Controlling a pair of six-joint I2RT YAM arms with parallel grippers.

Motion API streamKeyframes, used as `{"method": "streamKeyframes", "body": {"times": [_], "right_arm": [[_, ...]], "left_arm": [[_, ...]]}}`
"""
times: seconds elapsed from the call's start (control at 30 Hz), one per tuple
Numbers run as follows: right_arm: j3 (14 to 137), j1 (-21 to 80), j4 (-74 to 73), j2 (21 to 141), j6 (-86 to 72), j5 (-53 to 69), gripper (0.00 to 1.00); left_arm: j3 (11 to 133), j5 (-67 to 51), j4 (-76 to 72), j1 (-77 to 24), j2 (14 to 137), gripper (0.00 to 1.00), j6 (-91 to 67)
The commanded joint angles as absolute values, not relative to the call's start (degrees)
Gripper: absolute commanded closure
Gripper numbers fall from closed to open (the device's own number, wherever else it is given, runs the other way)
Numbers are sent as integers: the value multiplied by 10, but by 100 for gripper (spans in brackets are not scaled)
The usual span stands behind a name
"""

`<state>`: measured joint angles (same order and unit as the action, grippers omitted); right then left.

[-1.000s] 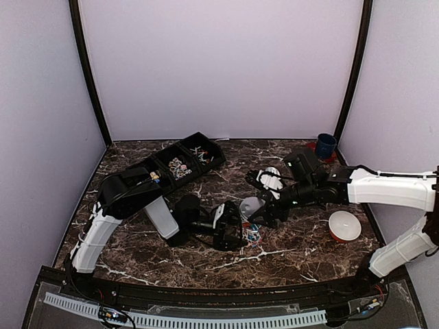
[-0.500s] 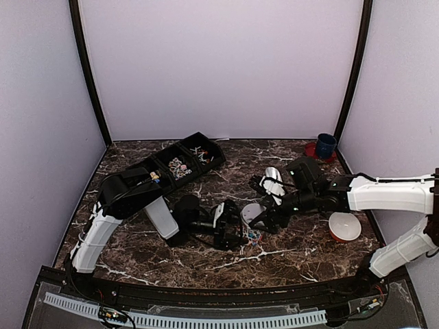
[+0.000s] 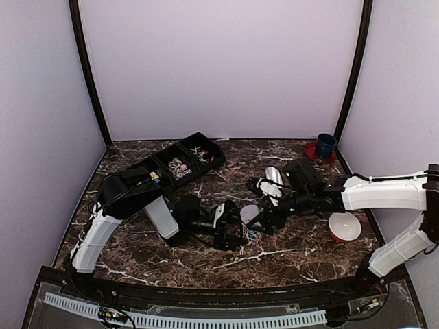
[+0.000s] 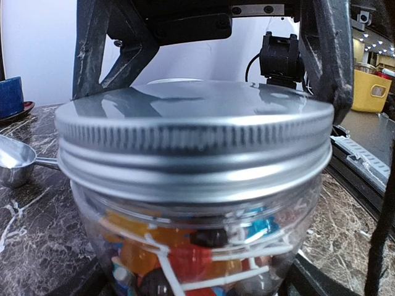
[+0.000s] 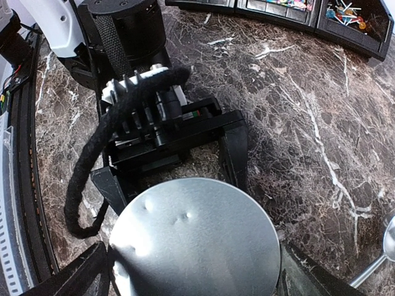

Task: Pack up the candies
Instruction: Rotate the bottle lid from the packing bottle.

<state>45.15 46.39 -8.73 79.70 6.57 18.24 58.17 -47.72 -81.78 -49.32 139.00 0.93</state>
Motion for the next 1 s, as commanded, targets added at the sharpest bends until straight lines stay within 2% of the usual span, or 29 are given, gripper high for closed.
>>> {"method": "streamKeyframes", "body": {"times": [0.0, 0.47, 0.97], "right_arm": [[461, 462, -76, 815, 64, 180, 10], [415, 470, 0, 823, -35, 107, 12], [459, 509, -39, 846, -110, -19, 12]], "left_arm": [[570, -484, -726, -487, 1428, 14, -4], [565, -374, -713, -487, 1423, 16, 1], [561, -298, -689, -489, 1415, 16, 20]]}}
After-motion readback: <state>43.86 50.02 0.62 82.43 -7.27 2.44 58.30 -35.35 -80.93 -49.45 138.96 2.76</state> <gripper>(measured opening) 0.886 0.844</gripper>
